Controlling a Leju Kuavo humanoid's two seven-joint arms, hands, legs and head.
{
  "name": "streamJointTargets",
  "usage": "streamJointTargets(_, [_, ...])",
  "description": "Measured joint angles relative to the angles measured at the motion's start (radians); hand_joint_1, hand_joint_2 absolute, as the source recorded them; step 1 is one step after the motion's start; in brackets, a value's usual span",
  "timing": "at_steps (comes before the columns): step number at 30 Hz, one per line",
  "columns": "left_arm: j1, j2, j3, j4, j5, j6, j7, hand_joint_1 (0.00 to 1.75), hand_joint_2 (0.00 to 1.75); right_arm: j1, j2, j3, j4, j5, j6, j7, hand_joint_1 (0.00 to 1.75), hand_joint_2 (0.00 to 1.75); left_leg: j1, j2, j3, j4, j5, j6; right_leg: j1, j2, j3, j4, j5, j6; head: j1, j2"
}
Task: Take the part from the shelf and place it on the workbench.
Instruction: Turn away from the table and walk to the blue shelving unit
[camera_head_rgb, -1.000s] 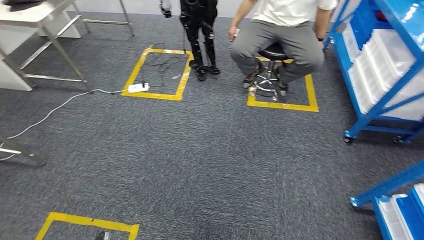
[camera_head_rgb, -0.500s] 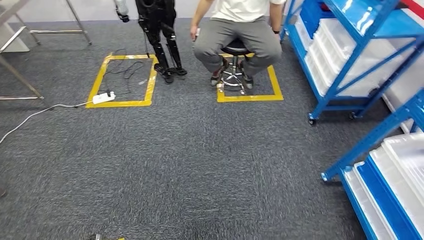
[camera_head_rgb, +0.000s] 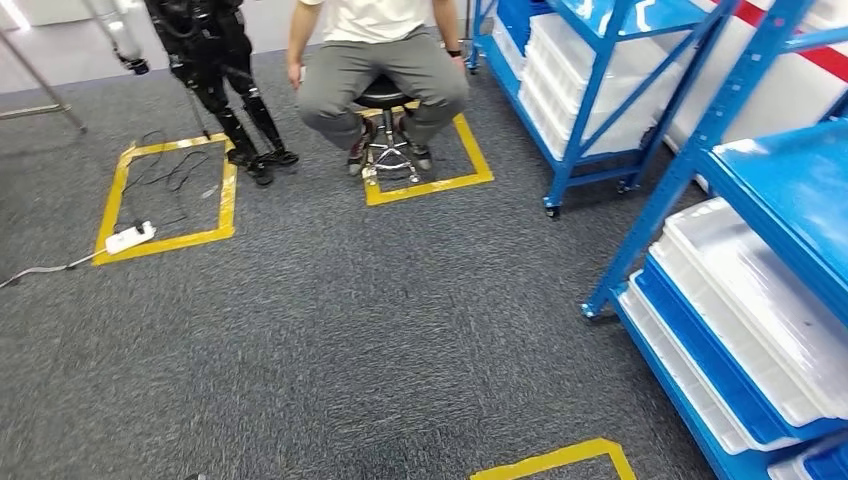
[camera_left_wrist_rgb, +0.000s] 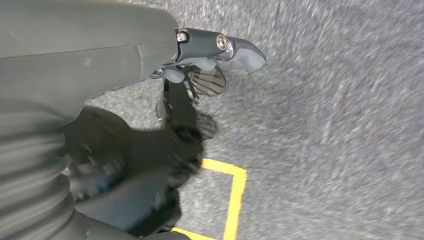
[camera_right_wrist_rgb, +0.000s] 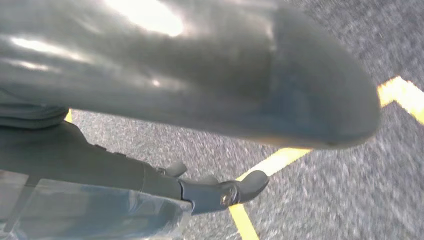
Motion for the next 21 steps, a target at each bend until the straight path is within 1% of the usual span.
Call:
streamJointTargets(1, [0.004, 0.000, 0.000, 0.000, 0.000, 0.003, 0.003, 0.00, 1.75, 0.000, 0.000, 0.000, 0.000, 0.001, 0.000, 0.002, 0.00, 0.00, 0.000, -0.015, -0.032, 0.070, -0.031, 0.001, 0.005, 0.015, -0.002, 0.000, 0.001, -0.002, 0.000, 0.000])
streamJointTargets(2, [0.008, 0.000, 0.000, 0.000, 0.000, 0.005, 0.007, 0.00, 1.75, 0.001, 0.000, 0.000, 0.000, 0.002, -0.001, 0.004, 0.00, 0.00, 0.000, -0.020, -0.054, 0.114, -0.043, 0.004, 0.009, 0.030, -0.003, 0.001, 0.002, -0.004, 0.000, 0.000])
streamJointTargets(3, [0.011, -0.001, 0.000, 0.000, -0.001, 0.007, 0.010, 0.00, 1.75, 0.003, 0.000, 0.000, 0.000, 0.003, -0.002, 0.006, 0.00, 0.00, -0.001, -0.023, -0.058, 0.119, -0.032, 0.008, 0.014, 0.045, -0.003, 0.001, 0.003, -0.005, 0.000, 0.000])
streamJointTargets(4, [0.013, -0.001, 0.000, 0.000, -0.001, 0.009, 0.012, 0.00, 1.31, 0.006, 0.000, 0.000, 0.000, 0.005, -0.003, 0.008, 0.00, 0.00, -0.001, -0.027, -0.042, 0.081, -0.001, 0.015, 0.017, 0.060, -0.002, 0.001, 0.004, -0.006, 0.000, 0.000])
streamJointTargets(5, [0.014, -0.001, 0.000, 0.000, -0.001, 0.011, 0.014, 0.00, 0.87, 0.007, 0.001, 0.000, 0.000, 0.007, -0.004, 0.011, 0.00, 0.00, -0.003, -0.040, -0.012, 0.013, 0.040, 0.023, 0.019, 0.074, -0.001, 0.002, 0.005, -0.006, 0.000, 0.000])
streamJointTargets(6, [0.015, -0.001, 0.000, 0.001, -0.002, 0.013, 0.016, 0.00, 0.44, 0.008, 0.002, 0.000, 0.000, 0.009, -0.006, 0.014, 0.00, 0.00, -0.004, -0.068, 0.022, -0.061, 0.077, 0.031, 0.020, 0.088, 0.000, 0.002, 0.006, -0.005, 0.000, 0.000])
streamJointTargets(7, [0.016, 0.000, 0.000, 0.002, -0.003, 0.015, 0.019, 0.00, 0.00, 0.008, 0.004, 0.000, 0.000, 0.012, -0.008, 0.016, 0.00, 0.00, -0.007, -0.089, 0.049, -0.120, 0.103, 0.039, 0.022, 0.099, -0.001, 0.003, 0.008, -0.003, 0.000, 0.000])
streamJointTargets(8, [0.016, 0.000, 0.000, 0.003, -0.004, 0.017, 0.022, 0.00, 0.00, 0.008, 0.005, 0.000, 0.000, 0.015, -0.010, 0.020, 0.00, 0.00, -0.010, -0.104, 0.064, -0.154, 0.116, 0.044, 0.022, 0.110, -0.004, 0.003, 0.010, 0.001, 0.000, 0.000])
streamJointTargets(9, [0.017, 0.000, 0.000, 0.003, -0.005, 0.018, 0.024, 0.00, 0.00, 0.009, 0.006, 0.000, 0.000, 0.018, -0.012, 0.022, 0.00, 0.00, -0.013, -0.108, 0.068, -0.166, 0.119, 0.048, 0.021, 0.120, -0.008, 0.003, 0.013, 0.006, 0.000, 0.000])
streamJointTargets(10, [0.016, -0.001, 0.000, 0.003, -0.006, 0.018, 0.026, 0.00, 0.00, 0.011, 0.007, 0.000, 0.000, 0.019, -0.014, 0.024, 0.00, 0.00, -0.016, -0.094, 0.068, -0.168, 0.123, 0.051, 0.021, 0.131, -0.012, 0.001, 0.018, 0.013, 0.000, 0.000])
streamJointTargets(11, [0.015, -0.002, 0.000, 0.003, -0.007, 0.019, 0.028, 0.00, 0.00, 0.014, 0.007, 0.000, 0.000, 0.020, -0.015, 0.025, 0.00, 0.00, -0.016, -0.081, 0.069, -0.176, 0.128, 0.055, 0.023, 0.135, -0.017, 0.000, 0.021, 0.018, 0.000, 0.000])
streamJointTargets(12, [0.014, -0.004, 0.000, 0.003, -0.008, 0.019, 0.031, 0.00, 0.00, 0.016, 0.008, 0.000, 0.000, 0.021, -0.016, 0.027, 0.00, 0.00, -0.016, -0.069, 0.071, -0.187, 0.137, 0.059, 0.024, 0.121, -0.026, 0.006, 0.018, 0.021, 0.001, 0.000])
streamJointTargets(13, [0.014, -0.006, -0.001, 0.003, -0.008, 0.020, 0.033, 0.00, 0.00, 0.016, 0.008, 0.000, 0.000, 0.021, -0.017, 0.028, 0.00, 0.00, -0.016, -0.055, 0.071, -0.198, 0.145, 0.064, 0.027, 0.096, -0.044, 0.031, 0.005, 0.019, 0.002, 0.000])
streamJointTargets(14, [0.015, -0.008, -0.001, 0.003, -0.009, 0.020, 0.035, 0.00, 0.00, 0.015, 0.008, 0.000, 0.000, 0.022, -0.017, 0.029, 0.00, 0.00, -0.015, -0.040, 0.070, -0.206, 0.152, 0.067, 0.028, 0.064, -0.069, 0.077, -0.020, 0.014, 0.004, 0.000])
streamJointTargets(15, [0.017, -0.009, -0.001, 0.003, -0.009, 0.020, 0.037, 0.00, 0.00, 0.015, 0.008, 0.000, -0.001, 0.023, -0.017, 0.030, 0.00, 0.00, -0.017, -0.026, 0.067, -0.208, 0.155, 0.069, 0.027, 0.034, -0.102, 0.144, -0.052, 0.009, 0.004, 0.000])
streamJointTargets(16, [0.018, -0.009, -0.001, 0.003, -0.009, 0.021, 0.038, 0.00, 0.00, 0.014, 0.007, 0.000, -0.001, 0.025, -0.017, 0.030, 0.00, 0.00, -0.019, -0.011, 0.063, -0.208, 0.156, 0.070, 0.025, 0.019, -0.136, 0.216, -0.083, 0.007, 0.005, 0.000])
streamJointTargets(17, [0.020, -0.009, -0.001, 0.003, -0.009, 0.021, 0.039, 0.00, 0.00, 0.014, 0.008, 0.000, -0.001, 0.027, -0.017, 0.031, 0.00, 0.00, -0.020, 0.006, 0.060, -0.208, 0.157, 0.070, 0.022, 0.012, -0.159, 0.270, -0.103, 0.010, 0.005, 0.000])
streamJointTargets(18, [0.021, -0.010, -0.001, 0.003, -0.009, 0.022, 0.039, 0.00, 0.00, 0.015, 0.008, 0.000, -0.001, 0.030, -0.017, 0.032, 0.00, 0.00, -0.020, 0.022, 0.057, -0.207, 0.158, 0.069, 0.018, 0.007, -0.162, 0.290, -0.108, 0.018, 0.006, 0.000])
streamJointTargets(19, [0.022, -0.012, -0.001, 0.003, -0.009, 0.023, 0.040, 0.00, 0.00, 0.016, 0.007, 0.000, -0.002, 0.032, -0.017, 0.032, 0.00, 0.00, -0.020, 0.037, 0.055, -0.207, 0.158, 0.066, 0.014, 0.001, -0.143, 0.266, -0.099, 0.030, 0.006, 0.000])
streamJointTargets(20, [0.022, -0.014, -0.001, 0.003, -0.009, 0.023, 0.040, 0.00, 0.00, 0.016, 0.007, 0.000, -0.002, 0.035, -0.016, 0.033, 0.00, 0.00, -0.019, 0.051, 0.054, -0.205, 0.159, 0.063, 0.009, -0.013, -0.101, 0.201, -0.081, 0.043, 0.006, 0.000])
streamJointTargets(21, [0.021, -0.015, -0.001, 0.003, -0.009, 0.024, 0.041, 0.00, 0.00, 0.016, 0.007, 0.000, -0.002, 0.037, -0.016, 0.033, 0.00, 0.00, -0.020, 0.064, 0.054, -0.201, 0.158, 0.058, 0.005, -0.041, -0.050, 0.121, -0.064, 0.053, 0.007, 0.000])
